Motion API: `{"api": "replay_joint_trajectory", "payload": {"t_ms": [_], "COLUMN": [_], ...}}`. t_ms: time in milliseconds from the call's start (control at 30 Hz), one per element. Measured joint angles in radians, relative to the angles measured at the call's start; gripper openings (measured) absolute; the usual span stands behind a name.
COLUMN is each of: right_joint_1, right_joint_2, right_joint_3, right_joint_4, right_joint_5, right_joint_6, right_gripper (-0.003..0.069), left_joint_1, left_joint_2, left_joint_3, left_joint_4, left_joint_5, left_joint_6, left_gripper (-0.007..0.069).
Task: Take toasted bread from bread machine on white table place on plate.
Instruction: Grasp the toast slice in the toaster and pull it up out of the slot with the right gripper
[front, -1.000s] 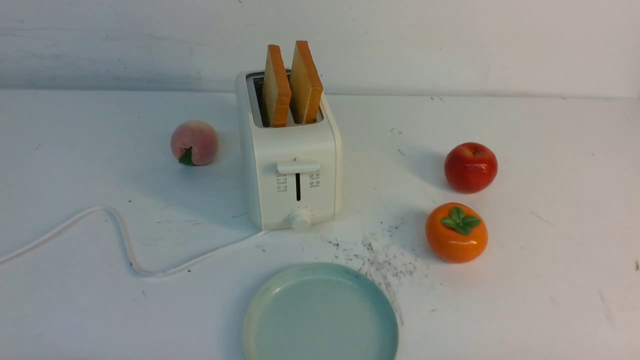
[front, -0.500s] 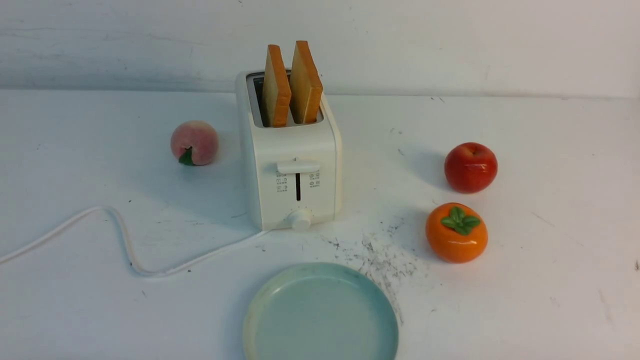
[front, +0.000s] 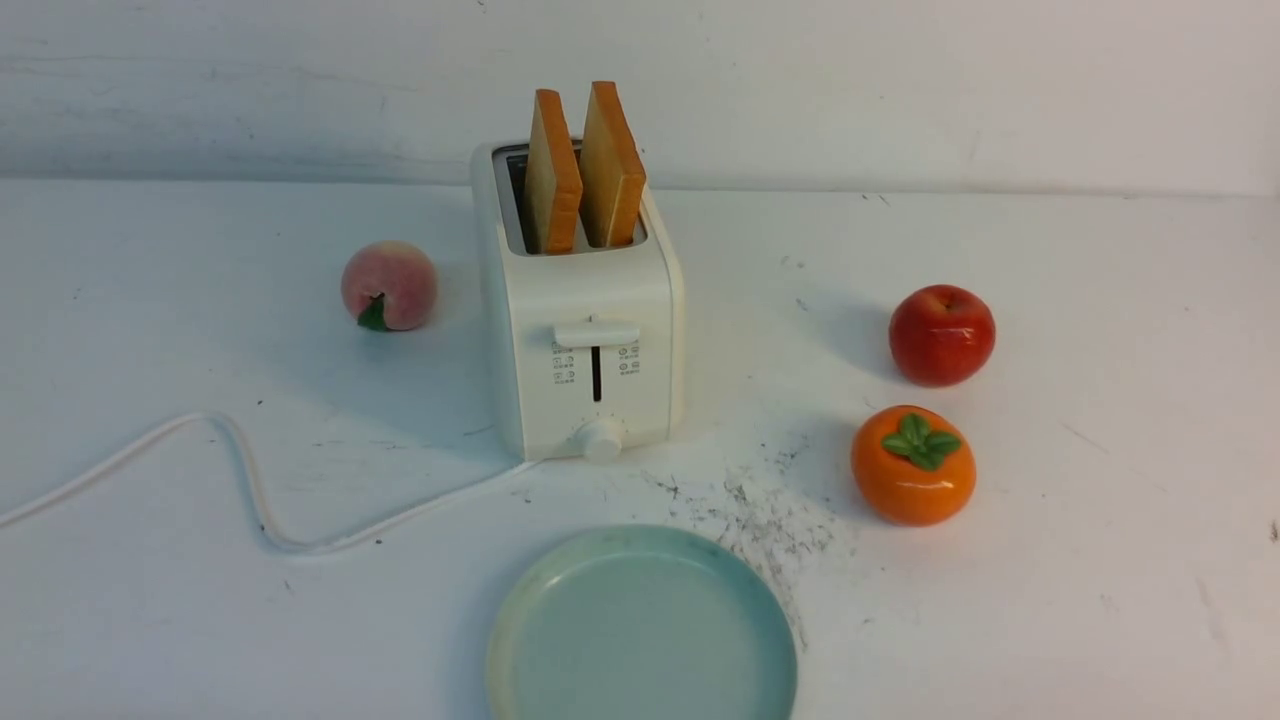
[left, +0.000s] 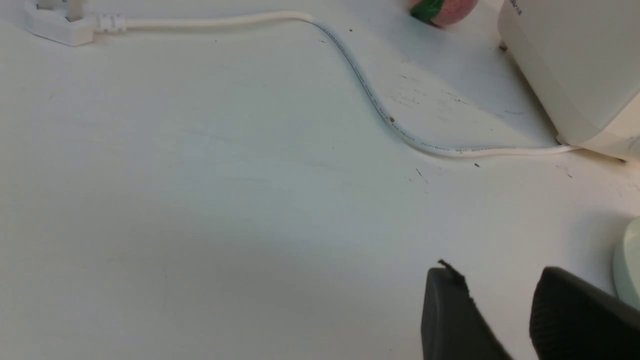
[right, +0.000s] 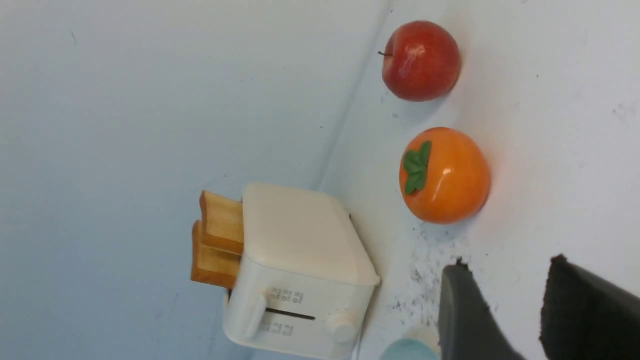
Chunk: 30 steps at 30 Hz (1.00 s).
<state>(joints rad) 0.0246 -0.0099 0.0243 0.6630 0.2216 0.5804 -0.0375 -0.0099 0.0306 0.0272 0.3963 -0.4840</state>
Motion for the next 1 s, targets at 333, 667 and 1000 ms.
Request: {"api": "replay_joint_trajectory", "payload": {"t_ms": [333, 667, 1000], "right_joint_1": [0.0, 0.0, 0.003], "right_joint_2": [0.016, 0.402, 1.149], "right_joint_3": [-0.027, -0.527, -0.945], "right_joint_4": [0.021, -0.319, -0.258], "right_joint_5": [-0.368, -0.01, 0.737], "right_joint_6": [0.0, -0.48, -0.653], "right_gripper": [0.0177, -0.0016, -0.0004], "left_joint_1": [0.0, 0.0, 0.0], "left_joint_2": [0.0, 0.0, 0.0], "left_joint_3": [0.0, 0.0, 0.0], "left_joint_4": [0.0, 0.0, 0.0], "left_joint_5": [0.0, 0.0, 0.0], "left_joint_6": [0.0, 0.0, 0.0], "left_gripper": [0.0238, 0.0238, 0.0238]}}
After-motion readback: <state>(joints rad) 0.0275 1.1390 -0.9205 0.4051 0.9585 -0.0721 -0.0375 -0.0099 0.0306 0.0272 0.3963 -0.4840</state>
